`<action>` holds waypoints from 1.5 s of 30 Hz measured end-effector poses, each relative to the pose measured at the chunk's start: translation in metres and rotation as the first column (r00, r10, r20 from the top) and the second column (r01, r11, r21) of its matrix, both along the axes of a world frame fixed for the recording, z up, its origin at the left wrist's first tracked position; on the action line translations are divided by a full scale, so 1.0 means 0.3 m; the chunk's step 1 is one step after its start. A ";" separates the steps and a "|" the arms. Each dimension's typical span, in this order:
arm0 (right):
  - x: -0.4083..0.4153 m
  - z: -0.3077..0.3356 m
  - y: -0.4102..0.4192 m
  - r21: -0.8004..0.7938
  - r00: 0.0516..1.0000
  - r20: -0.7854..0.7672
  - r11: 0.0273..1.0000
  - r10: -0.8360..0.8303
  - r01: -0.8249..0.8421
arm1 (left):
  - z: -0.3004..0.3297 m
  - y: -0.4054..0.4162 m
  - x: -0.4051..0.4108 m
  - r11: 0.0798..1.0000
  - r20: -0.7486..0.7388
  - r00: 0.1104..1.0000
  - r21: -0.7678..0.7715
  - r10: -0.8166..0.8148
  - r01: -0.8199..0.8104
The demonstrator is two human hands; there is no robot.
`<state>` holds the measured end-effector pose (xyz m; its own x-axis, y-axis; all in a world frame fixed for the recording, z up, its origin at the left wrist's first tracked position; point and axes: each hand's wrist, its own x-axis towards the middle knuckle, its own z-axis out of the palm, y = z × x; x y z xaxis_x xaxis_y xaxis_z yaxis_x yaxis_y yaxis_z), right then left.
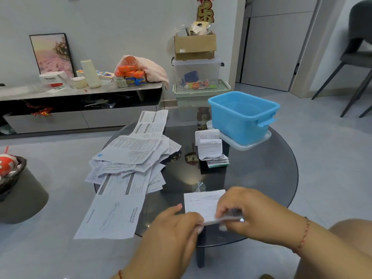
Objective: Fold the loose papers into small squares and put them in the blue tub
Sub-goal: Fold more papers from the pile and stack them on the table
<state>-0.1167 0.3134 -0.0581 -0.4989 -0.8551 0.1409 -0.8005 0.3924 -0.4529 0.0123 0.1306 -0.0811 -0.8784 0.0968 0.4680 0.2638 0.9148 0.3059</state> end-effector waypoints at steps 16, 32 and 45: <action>0.024 -0.022 -0.058 0.003 0.890 0.199 0.908 -0.411 0.419 | -0.026 0.021 -0.046 0.909 0.096 0.965 0.325 0.244 -0.262; 0.024 -0.034 -0.051 0.030 0.996 -0.037 0.996 -0.085 0.086 | -0.086 -0.012 -0.065 0.996 -0.024 1.000 -0.090 0.011 -0.013; 0.056 0.005 -0.032 0.259 0.979 -0.202 0.966 0.028 0.026 | -0.105 0.000 -0.027 0.951 -0.041 0.998 -0.303 0.050 -0.060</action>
<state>-0.0999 0.3038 -0.0567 -0.4817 -0.8762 0.0129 -0.8654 0.4734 -0.1643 0.0043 0.1306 -0.1125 -0.8714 0.1908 0.4520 0.2155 0.9765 0.0032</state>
